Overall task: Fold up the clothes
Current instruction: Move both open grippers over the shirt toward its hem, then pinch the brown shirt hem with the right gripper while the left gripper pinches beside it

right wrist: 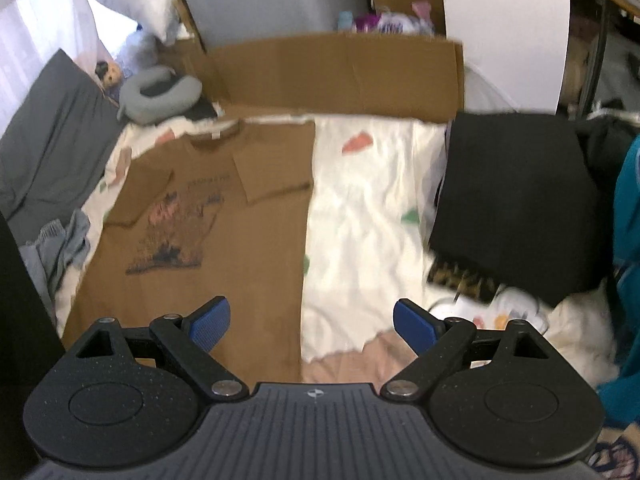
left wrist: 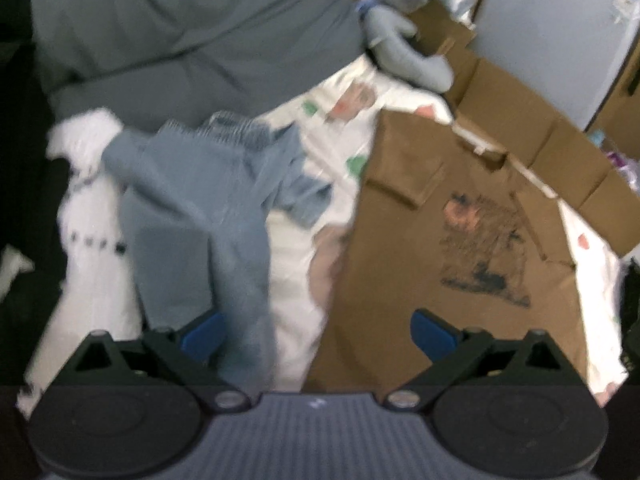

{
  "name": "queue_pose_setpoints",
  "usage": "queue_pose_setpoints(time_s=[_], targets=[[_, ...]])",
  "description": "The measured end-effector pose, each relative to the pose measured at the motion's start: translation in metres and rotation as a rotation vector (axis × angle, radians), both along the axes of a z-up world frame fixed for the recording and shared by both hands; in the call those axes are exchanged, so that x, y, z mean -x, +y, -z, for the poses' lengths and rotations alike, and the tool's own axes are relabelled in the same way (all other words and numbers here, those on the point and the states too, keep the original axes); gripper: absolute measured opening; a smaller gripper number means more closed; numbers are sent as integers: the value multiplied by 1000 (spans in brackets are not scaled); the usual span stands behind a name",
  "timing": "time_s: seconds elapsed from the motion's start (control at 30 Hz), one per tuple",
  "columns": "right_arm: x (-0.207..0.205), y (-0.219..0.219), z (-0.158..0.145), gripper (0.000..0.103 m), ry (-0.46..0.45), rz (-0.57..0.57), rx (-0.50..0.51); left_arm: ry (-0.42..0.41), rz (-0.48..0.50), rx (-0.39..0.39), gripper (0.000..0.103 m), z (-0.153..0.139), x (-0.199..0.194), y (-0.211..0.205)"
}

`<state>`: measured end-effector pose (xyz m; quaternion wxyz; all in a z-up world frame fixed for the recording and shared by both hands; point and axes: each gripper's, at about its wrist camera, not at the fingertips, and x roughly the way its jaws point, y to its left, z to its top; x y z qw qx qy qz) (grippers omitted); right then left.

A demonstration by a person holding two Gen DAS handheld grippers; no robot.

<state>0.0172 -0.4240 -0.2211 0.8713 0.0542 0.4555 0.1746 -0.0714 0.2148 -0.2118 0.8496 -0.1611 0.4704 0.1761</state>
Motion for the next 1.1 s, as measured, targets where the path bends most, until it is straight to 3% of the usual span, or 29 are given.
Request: queue_pose_setpoints(time_s=[0.33, 0.53, 0.6, 0.67, 0.9, 1.1], targets=[[14, 21, 82, 58, 136, -50, -36, 100, -27, 51, 94, 47, 17, 15], [16, 40, 120, 57, 189, -112, -19, 130, -24, 59, 93, 62, 13, 20], [14, 44, 134, 48, 214, -125, -16, 138, -19, 62, 93, 67, 12, 19], [12, 49, 148, 30, 247, -136, -10, 147, -12, 62, 93, 72, 11, 18], [5, 58, 181, 29, 290, -159, 26, 180, -34, 84, 93, 97, 7, 15], [-5, 58, 194, 30, 329, -150, -6, 203, -4, 92, 93, 112, 0, 8]])
